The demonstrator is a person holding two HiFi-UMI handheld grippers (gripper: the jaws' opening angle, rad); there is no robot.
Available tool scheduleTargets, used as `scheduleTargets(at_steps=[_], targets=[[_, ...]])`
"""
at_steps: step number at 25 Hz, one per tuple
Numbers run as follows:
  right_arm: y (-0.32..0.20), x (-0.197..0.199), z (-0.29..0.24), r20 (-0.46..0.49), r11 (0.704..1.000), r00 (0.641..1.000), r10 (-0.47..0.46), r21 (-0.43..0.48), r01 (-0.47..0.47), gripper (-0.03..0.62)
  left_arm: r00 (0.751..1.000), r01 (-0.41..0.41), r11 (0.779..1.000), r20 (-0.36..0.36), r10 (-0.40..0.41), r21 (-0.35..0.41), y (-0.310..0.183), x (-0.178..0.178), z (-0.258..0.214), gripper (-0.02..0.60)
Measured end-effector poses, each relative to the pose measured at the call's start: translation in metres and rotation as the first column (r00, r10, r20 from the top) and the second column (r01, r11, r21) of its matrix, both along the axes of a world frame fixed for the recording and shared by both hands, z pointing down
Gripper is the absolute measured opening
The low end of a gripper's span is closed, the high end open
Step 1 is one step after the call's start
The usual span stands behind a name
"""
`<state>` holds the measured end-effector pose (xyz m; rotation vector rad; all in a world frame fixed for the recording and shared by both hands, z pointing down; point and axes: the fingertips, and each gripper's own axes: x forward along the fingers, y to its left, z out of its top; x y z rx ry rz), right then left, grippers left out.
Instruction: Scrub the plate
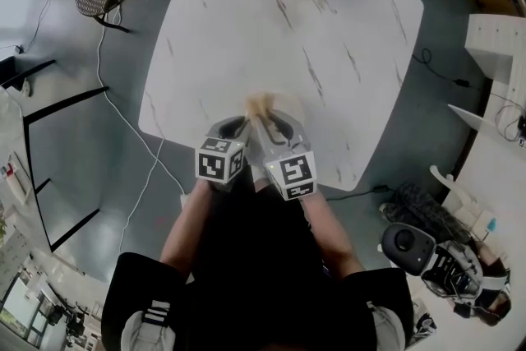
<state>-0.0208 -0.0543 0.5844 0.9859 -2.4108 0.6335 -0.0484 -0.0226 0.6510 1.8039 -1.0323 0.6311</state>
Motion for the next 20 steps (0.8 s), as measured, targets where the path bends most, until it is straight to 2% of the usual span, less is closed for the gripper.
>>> scheduleTargets(at_steps=[6, 20], targets=[[0.003, -0.009, 0.018, -0.027, 0.999, 1.0, -0.011, -0.041, 0.01, 0.077, 1.0, 0.021, 1.0, -0.024, -0.021, 0.013, 0.0, -0.001, 0.001, 0.055], [0.0, 0.008, 0.038, -0.081, 0.996, 0.996, 0.03, -0.085, -0.037, 0.077, 0.996, 0.066, 0.998, -0.055, -0.065, 0.019, -0.003, -0.002, 0.001, 0.046]])
